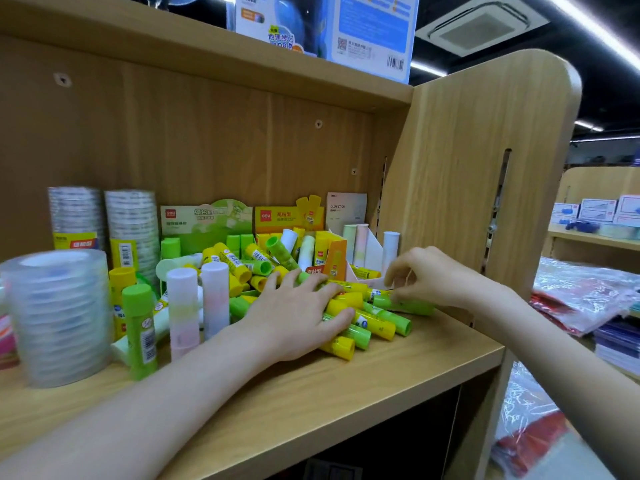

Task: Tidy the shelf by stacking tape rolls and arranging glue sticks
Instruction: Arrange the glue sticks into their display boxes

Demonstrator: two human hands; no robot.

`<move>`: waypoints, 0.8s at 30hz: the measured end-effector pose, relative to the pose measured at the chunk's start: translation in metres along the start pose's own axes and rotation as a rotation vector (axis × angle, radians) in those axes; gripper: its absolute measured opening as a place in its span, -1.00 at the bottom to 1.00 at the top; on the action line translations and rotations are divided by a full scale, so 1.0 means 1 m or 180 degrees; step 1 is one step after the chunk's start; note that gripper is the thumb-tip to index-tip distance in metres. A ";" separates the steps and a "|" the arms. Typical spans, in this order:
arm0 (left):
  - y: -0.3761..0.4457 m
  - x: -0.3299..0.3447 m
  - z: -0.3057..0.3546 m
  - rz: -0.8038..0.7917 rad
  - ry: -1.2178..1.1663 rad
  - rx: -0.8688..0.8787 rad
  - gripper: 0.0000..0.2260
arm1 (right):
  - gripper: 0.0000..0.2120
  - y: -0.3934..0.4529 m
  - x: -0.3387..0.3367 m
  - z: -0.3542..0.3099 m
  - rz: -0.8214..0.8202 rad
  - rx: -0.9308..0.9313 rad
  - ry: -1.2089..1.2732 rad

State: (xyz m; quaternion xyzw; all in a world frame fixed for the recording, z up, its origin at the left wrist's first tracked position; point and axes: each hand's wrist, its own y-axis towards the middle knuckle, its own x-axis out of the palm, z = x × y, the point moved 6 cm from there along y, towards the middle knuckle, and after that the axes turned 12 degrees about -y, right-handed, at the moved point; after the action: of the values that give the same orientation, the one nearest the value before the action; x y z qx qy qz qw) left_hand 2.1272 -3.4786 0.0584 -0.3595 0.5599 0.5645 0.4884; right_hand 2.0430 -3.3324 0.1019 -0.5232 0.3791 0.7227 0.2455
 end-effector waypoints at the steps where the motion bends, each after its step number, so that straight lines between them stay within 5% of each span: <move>1: 0.000 0.000 0.000 0.0008 0.0005 0.0000 -0.49 | -0.90 0.003 -0.008 -0.002 0.0204 -0.0025 0.0114; 5: 0.000 0.000 0.000 0.0038 -0.0003 -0.0002 -0.49 | -0.85 0.036 -0.043 -0.024 0.1090 -0.0241 0.0807; 9: 0.000 0.000 -0.002 0.0083 -0.0023 -0.0079 -0.50 | -0.66 0.096 -0.025 -0.067 0.0442 -0.0828 0.0341; 13: 0.000 0.000 -0.004 0.0108 -0.0018 -0.0086 -0.50 | -0.54 0.130 0.009 -0.071 -0.0123 -0.0537 0.0084; 19: 0.001 0.000 -0.004 0.0073 -0.0018 -0.0108 -0.50 | -0.62 0.113 0.000 -0.067 0.1008 -0.0670 0.0829; 24: 0.001 0.001 -0.004 0.0078 0.0000 -0.0107 -0.51 | -0.83 0.098 -0.011 -0.067 0.1385 -0.0831 0.1756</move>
State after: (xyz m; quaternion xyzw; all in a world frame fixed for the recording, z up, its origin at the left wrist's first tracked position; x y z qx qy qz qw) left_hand 2.1257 -3.4826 0.0576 -0.3608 0.5546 0.5798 0.4754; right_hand 2.0110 -3.4435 0.1296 -0.6324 0.4379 0.6320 -0.0939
